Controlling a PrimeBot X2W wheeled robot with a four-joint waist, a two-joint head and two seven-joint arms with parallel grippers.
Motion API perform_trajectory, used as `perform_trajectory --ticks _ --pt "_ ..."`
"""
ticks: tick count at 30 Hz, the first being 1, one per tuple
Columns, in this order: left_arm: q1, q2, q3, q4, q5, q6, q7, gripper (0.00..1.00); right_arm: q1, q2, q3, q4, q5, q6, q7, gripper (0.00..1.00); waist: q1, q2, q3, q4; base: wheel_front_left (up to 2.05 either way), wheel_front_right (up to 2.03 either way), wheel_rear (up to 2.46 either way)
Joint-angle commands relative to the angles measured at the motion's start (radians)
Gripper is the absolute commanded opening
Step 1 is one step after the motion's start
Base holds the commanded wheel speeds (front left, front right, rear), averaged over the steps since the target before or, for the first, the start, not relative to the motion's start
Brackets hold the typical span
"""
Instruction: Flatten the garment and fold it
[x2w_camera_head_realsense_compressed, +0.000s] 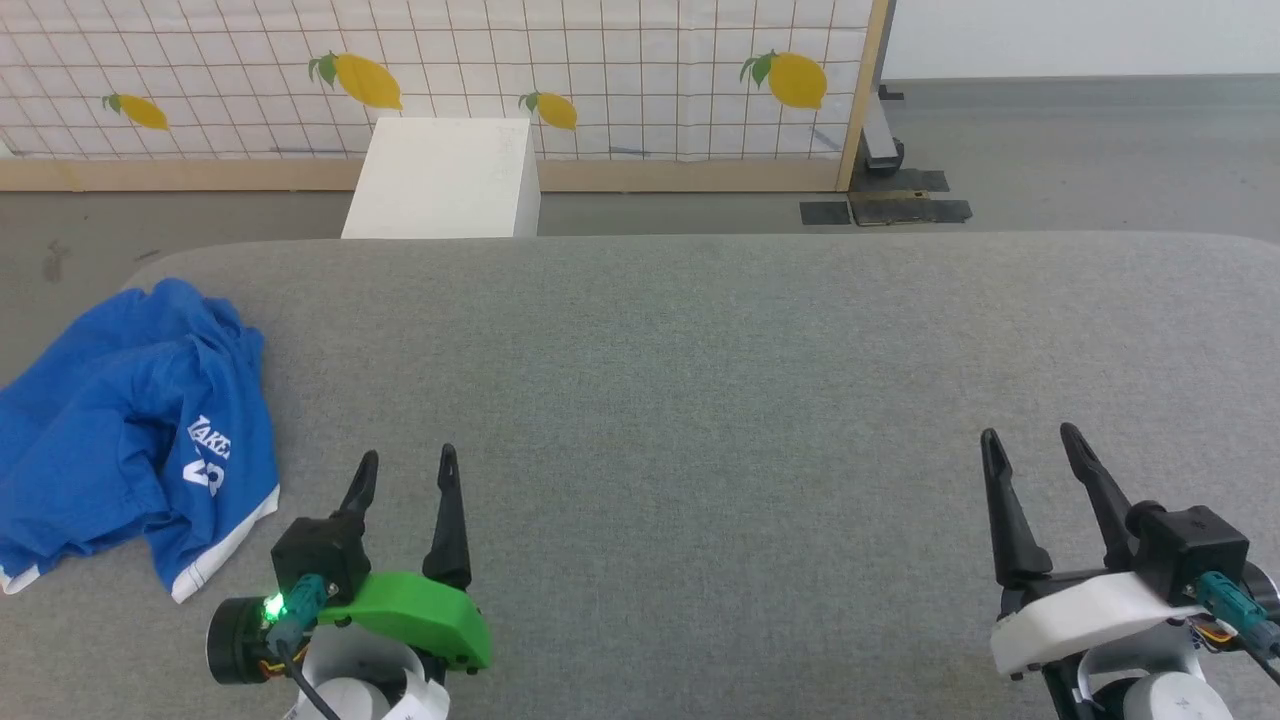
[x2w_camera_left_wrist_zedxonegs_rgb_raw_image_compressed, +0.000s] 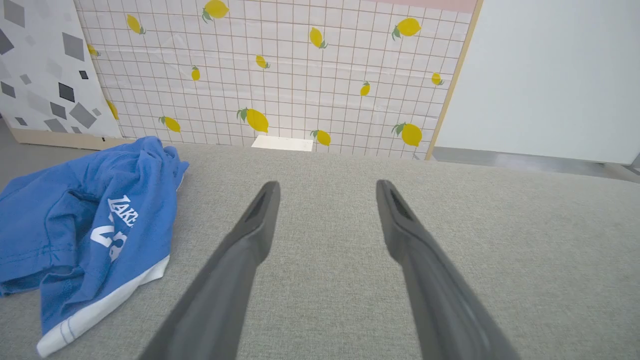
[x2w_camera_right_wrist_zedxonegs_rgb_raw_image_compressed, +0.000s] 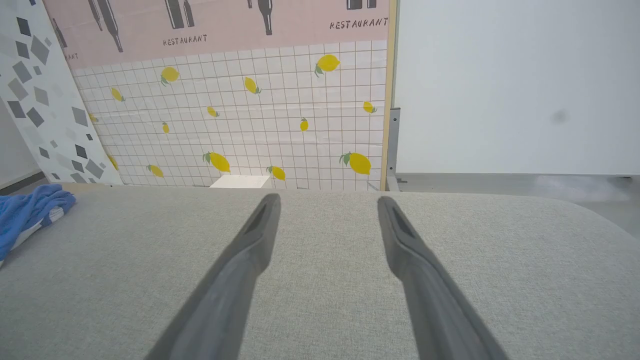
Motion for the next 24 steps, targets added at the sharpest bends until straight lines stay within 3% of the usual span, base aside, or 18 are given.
perform_trajectory --ticks 1,24 --pt "-0.021 -0.002 -0.005 0.006 -0.013 0.006 -0.009 1.00 -0.020 0.001 -0.004 0.005 0.008 -0.001 -0.010 1.00 0.0000 0.0000 0.000 0.000 0.00 0.00 0.00" --pt "-0.042 -0.002 -0.027 0.051 -0.060 0.022 -0.057 1.00 -0.034 0.002 -0.017 0.031 0.040 -0.001 -0.058 1.00 0.0000 0.0000 0.003 0.003 0.00 0.00 0.00"
